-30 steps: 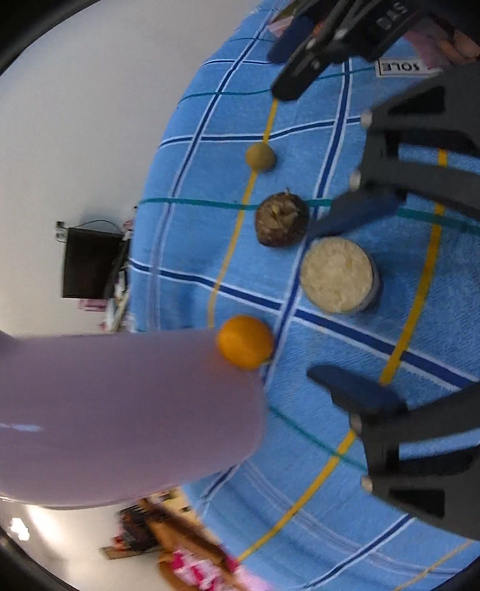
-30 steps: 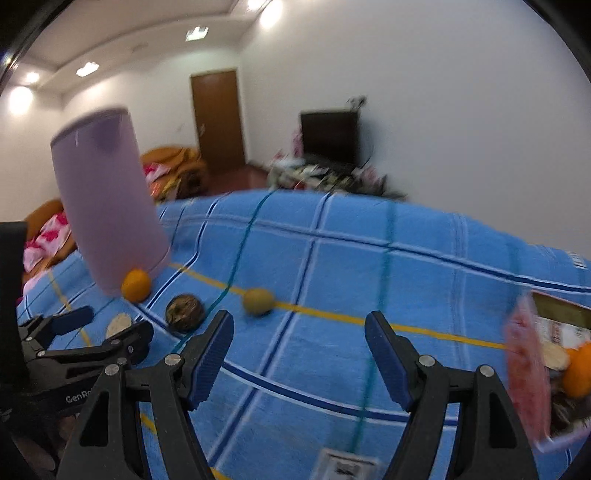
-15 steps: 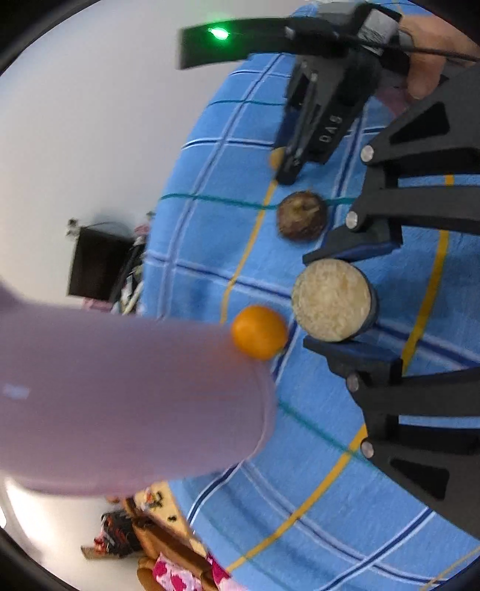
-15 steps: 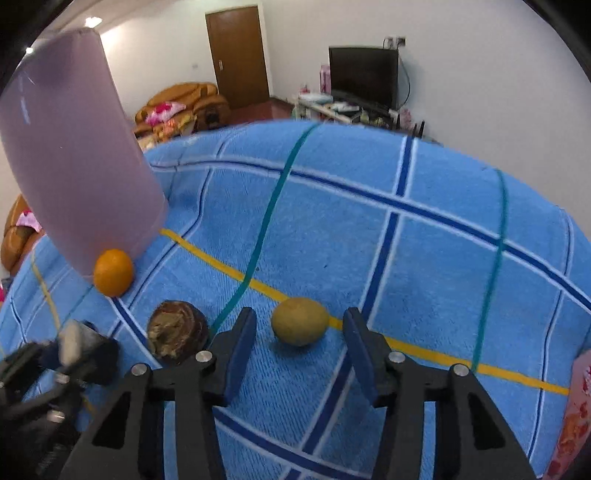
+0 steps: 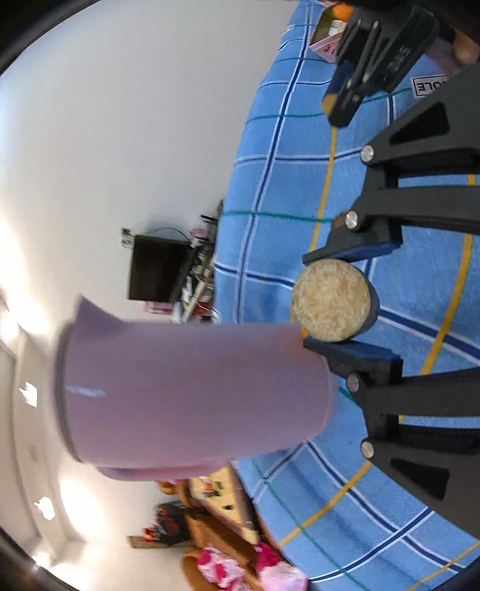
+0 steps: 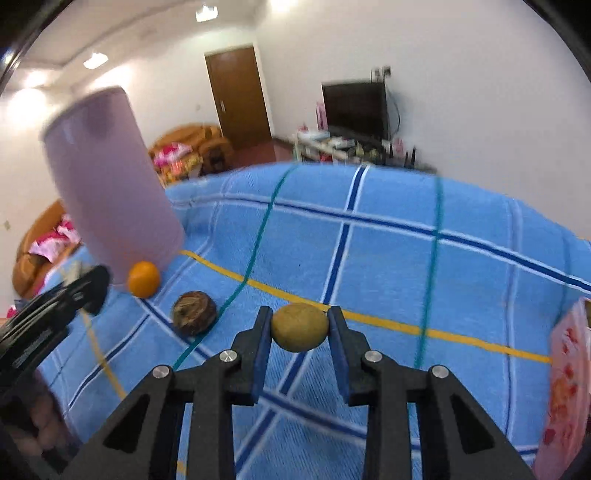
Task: Organize fruits
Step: 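Grasp the cut pale cylinder with the left tool while the right grasps the olive-brown fruit, then lift the cylinder with the left tool while the right lifts the olive-brown fruit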
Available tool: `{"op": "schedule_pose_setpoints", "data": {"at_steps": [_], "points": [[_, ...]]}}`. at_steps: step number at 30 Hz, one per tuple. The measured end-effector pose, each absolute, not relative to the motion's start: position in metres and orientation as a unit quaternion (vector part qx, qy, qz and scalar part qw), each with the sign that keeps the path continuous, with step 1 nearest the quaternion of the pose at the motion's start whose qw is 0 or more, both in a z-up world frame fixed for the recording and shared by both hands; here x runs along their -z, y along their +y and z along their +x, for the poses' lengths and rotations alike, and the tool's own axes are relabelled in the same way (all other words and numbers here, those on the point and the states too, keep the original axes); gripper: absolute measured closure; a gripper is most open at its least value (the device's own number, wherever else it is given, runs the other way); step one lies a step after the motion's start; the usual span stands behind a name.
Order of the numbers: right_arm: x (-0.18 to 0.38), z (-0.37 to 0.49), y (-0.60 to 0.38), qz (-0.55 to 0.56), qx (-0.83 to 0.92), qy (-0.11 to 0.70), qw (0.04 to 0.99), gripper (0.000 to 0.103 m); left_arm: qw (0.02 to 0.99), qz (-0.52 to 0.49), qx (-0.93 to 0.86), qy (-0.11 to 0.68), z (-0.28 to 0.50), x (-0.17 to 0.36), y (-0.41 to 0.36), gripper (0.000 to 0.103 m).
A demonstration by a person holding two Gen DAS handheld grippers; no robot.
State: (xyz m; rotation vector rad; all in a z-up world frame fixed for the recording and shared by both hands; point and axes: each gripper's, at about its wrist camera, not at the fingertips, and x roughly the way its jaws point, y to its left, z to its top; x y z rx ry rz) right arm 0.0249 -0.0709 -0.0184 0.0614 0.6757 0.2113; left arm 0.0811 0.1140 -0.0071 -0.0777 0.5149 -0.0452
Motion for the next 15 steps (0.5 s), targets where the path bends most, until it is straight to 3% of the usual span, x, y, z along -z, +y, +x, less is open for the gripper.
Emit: {"op": "schedule_pose_setpoints", "data": {"at_steps": [15], "points": [[-0.006,-0.054,-0.091,0.019,-0.077,0.203,0.976,0.071,0.980,0.018,0.045,0.191,0.050,-0.003,0.077,0.064]]}}
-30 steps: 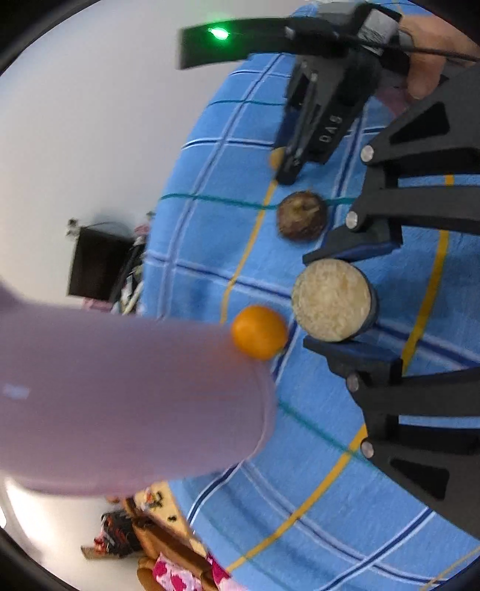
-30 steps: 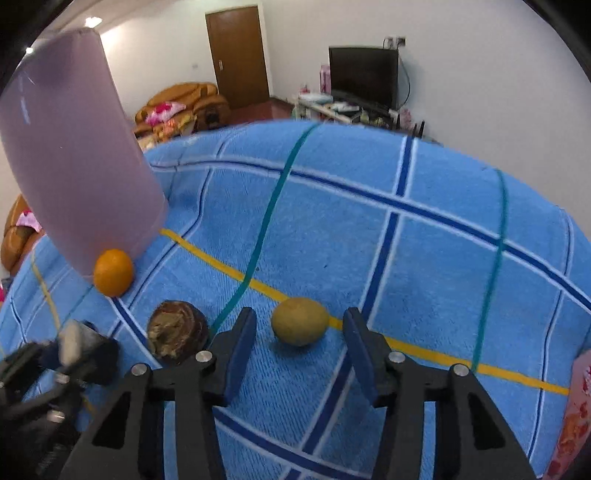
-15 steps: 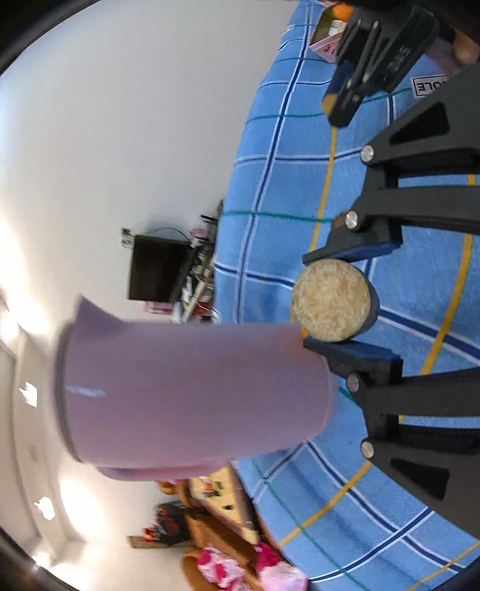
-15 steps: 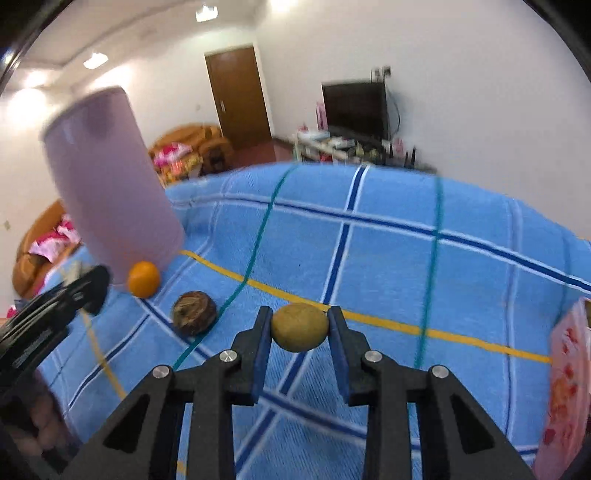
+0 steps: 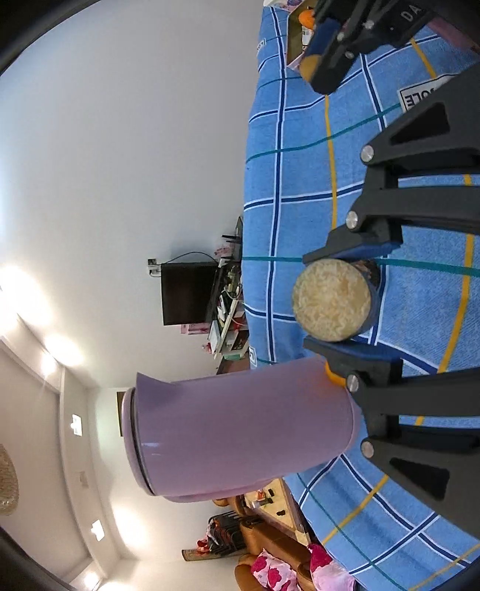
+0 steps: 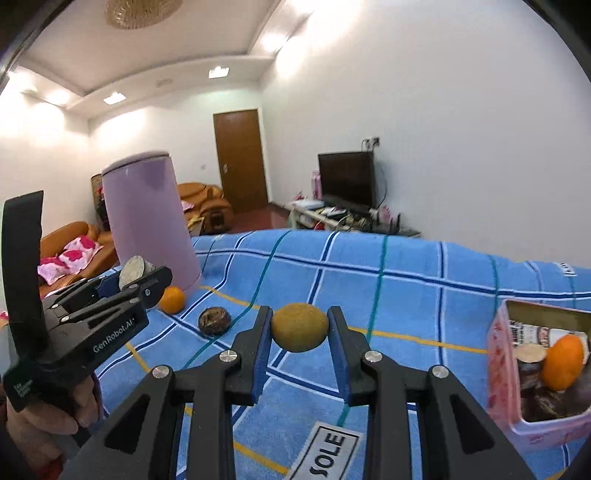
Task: Organize fruits
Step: 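Lift the cylinder with the left tool while the right lifts the olive-brown fruit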
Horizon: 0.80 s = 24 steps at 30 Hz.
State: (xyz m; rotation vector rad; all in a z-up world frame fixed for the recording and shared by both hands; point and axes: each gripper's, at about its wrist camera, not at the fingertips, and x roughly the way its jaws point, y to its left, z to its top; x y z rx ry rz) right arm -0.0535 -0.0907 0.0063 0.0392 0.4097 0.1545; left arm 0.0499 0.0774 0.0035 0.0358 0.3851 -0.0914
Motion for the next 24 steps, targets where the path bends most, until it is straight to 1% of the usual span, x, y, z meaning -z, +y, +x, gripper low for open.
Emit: {"op": "schedule_pose_setpoints", "data": {"at_steps": [8,24], "points": [[-0.009,-0.070,-0.081,-0.012,-0.071,0.184,0.980,0.071,0.981,0.009,0.020,0.194,0.049,-0.002,0.080,0.064],[-0.008,-0.078,-0.093,0.004,-0.060,0.190,0.980,0.071,0.981,0.014,0.012,0.194,0.044,-0.002,0.076,0.064]]}}
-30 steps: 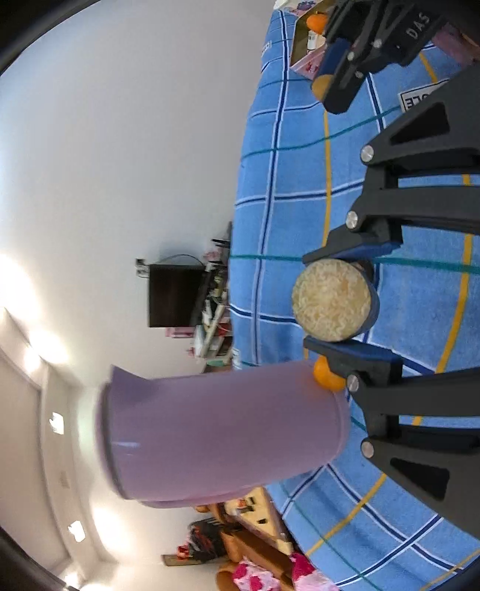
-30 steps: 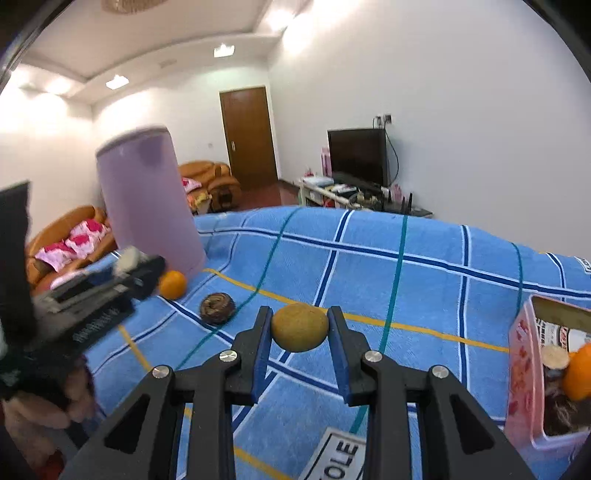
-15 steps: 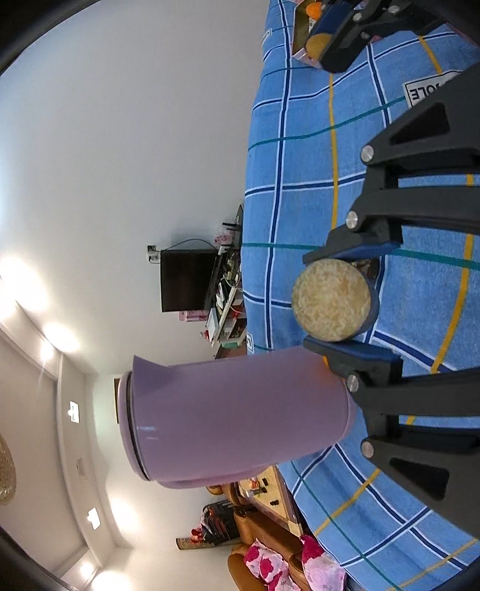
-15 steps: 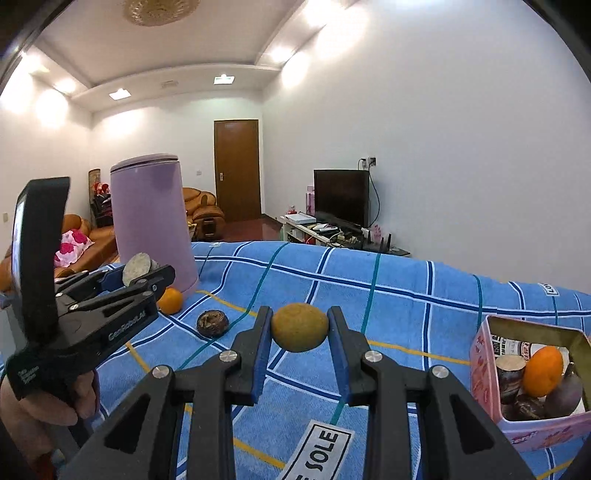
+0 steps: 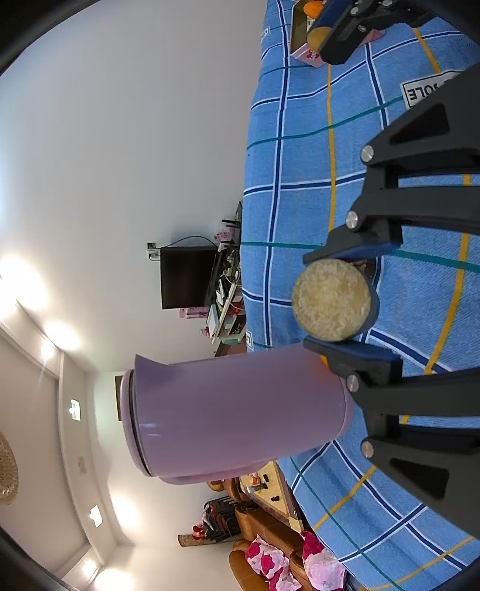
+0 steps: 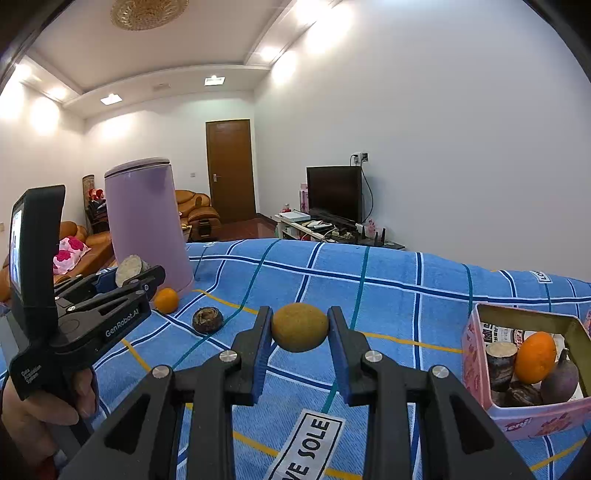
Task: Organize fruits
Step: 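Lift the cylinder with the left tool while the right lifts the olive-brown fruit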
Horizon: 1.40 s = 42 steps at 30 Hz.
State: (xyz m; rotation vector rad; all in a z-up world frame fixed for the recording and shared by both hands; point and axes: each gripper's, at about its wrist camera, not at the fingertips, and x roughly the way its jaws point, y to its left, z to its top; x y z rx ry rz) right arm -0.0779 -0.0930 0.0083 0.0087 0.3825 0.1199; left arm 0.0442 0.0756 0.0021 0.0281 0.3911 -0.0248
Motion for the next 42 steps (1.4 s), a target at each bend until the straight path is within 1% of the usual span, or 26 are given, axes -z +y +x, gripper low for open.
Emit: {"op": "schedule_pose_setpoints", "data": {"at_steps": [17,42], "points": [[-0.009,-0.082,-0.097,0.009,-0.059,0.193,0.979,0.071,0.981,0.017,0.013,0.191,0.034,-0.002,0.070,0.064],[-0.009,-0.094,-0.108,0.012,-0.055,0.199,0.978,0.071,0.977,0.028,0.026,0.210,0.020,0.000,0.050,0.064]]}}
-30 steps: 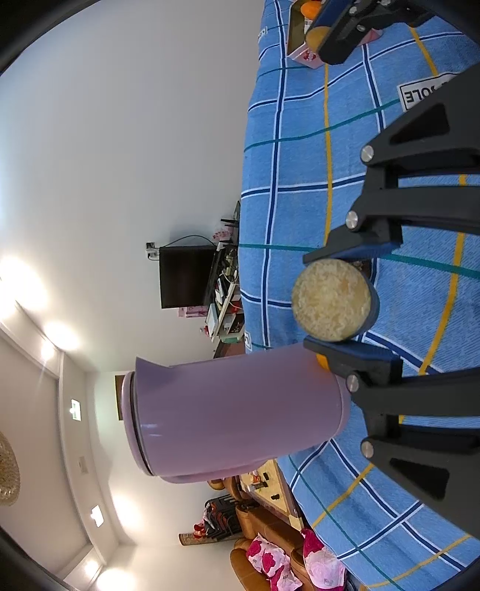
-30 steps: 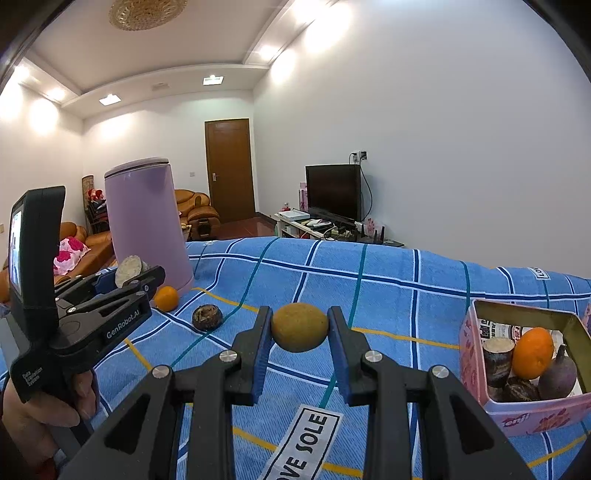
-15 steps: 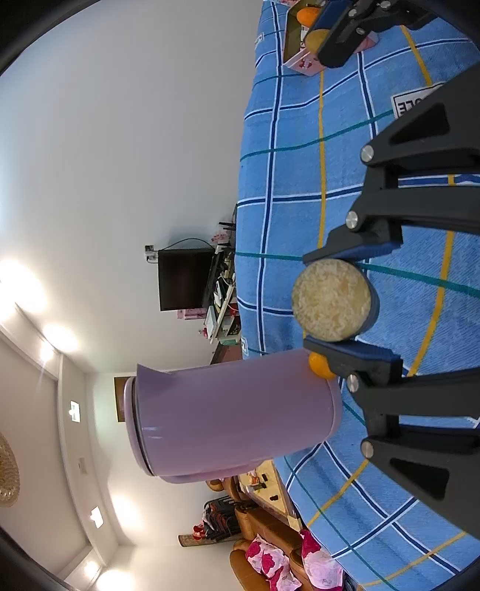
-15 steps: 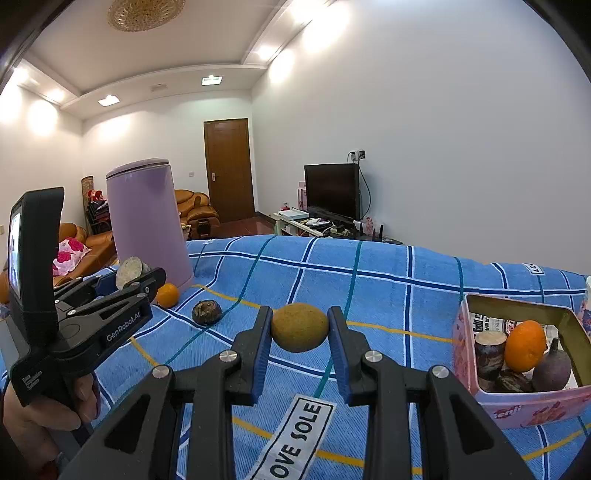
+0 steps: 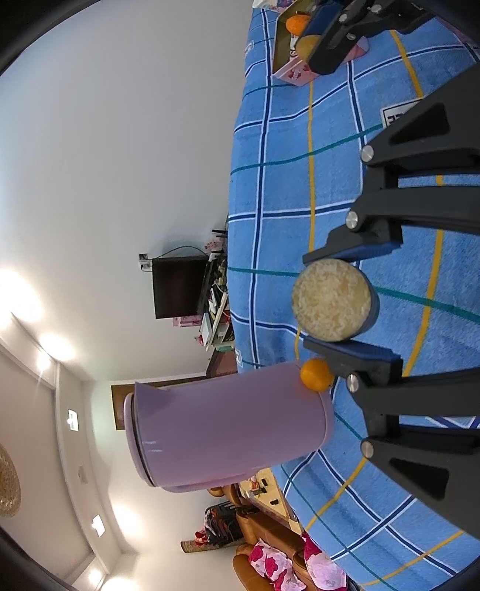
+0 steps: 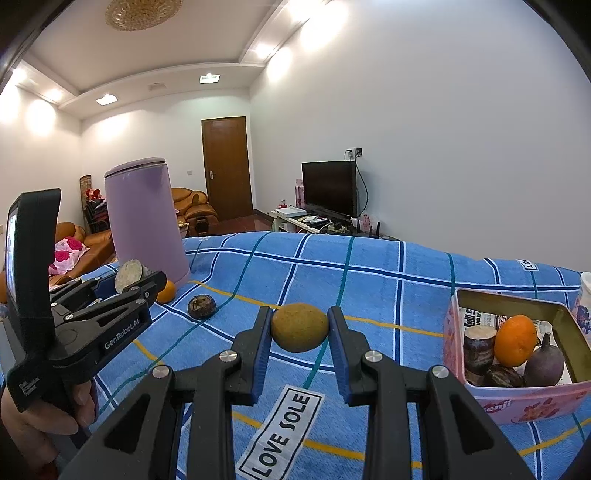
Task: Organize fruits
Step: 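Lift the cylinder with the left tool while the right lifts the olive-brown fruit, then carry the held cylinder and olive-brown fruit toward the pink tin with both tools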
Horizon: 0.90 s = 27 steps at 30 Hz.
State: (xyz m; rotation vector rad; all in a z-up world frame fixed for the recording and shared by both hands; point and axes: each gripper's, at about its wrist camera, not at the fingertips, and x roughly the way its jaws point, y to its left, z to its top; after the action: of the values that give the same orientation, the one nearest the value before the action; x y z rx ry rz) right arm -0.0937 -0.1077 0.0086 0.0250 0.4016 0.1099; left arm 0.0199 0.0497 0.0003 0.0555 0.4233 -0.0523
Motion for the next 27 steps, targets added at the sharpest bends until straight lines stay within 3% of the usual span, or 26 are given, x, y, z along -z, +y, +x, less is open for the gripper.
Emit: {"op": "schedule_pose_setpoints", "data": {"at_steps": [27], "points": [[-0.013,-0.121,-0.158,-0.005,-0.017,0.198,0.980,0.071,0.964,0.041,0.101,0.241,0.003,0.004,-0.020,0.064]]}}
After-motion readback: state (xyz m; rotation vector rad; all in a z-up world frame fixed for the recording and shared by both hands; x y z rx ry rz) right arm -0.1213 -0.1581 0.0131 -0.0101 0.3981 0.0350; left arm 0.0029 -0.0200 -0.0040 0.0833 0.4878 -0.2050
